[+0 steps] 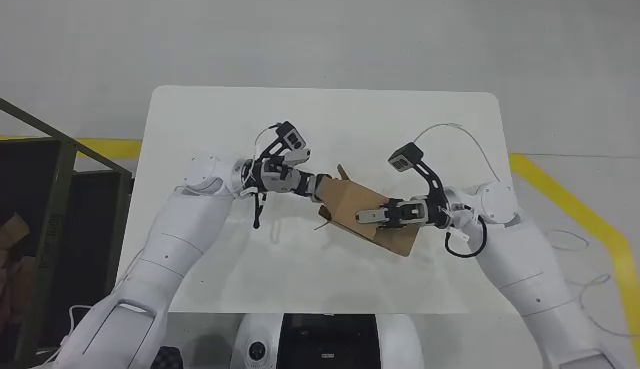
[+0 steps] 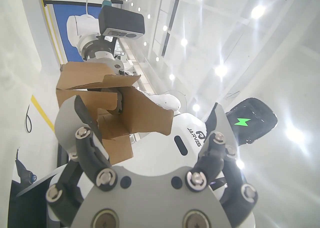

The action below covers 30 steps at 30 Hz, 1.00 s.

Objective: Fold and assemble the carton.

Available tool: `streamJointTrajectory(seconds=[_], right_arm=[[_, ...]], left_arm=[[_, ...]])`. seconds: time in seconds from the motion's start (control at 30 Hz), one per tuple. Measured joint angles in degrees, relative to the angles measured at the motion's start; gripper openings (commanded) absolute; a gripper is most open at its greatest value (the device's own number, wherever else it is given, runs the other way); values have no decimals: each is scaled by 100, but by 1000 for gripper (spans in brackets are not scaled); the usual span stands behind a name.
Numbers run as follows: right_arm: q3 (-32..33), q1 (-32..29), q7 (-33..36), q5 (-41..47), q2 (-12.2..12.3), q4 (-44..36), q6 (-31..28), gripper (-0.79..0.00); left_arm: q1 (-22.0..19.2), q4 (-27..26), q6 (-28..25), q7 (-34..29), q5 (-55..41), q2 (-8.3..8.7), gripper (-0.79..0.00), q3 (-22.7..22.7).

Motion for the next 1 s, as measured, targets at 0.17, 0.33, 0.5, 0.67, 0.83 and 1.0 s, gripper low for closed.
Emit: streamJointTrajectory(seconds=[0.17,0.33,0.5,0.67,0.83,1.0], right_arm=[[-49,21,-20,27,11,0,-21,-785],[-66,33,-58,98,22,40,-59,-785],[-93,48,-64,126,32,48,-65,-785],[-111,68,-75,165,41,75,-75,-785],[-136,83,-89,237,45,103,-89,-785],[-75,65,-86,385,66,143,-86,-785]], left_arm=[[6,-78,36,-13,13,-9,0,46],[-39,-72,45,-7,7,-36,0,133],[-94,-25,40,-24,-8,-58,0,192],[-136,22,36,-41,-4,-70,0,215],[-156,66,-11,9,15,-66,0,169],[-111,58,-57,36,-19,-40,0,39]])
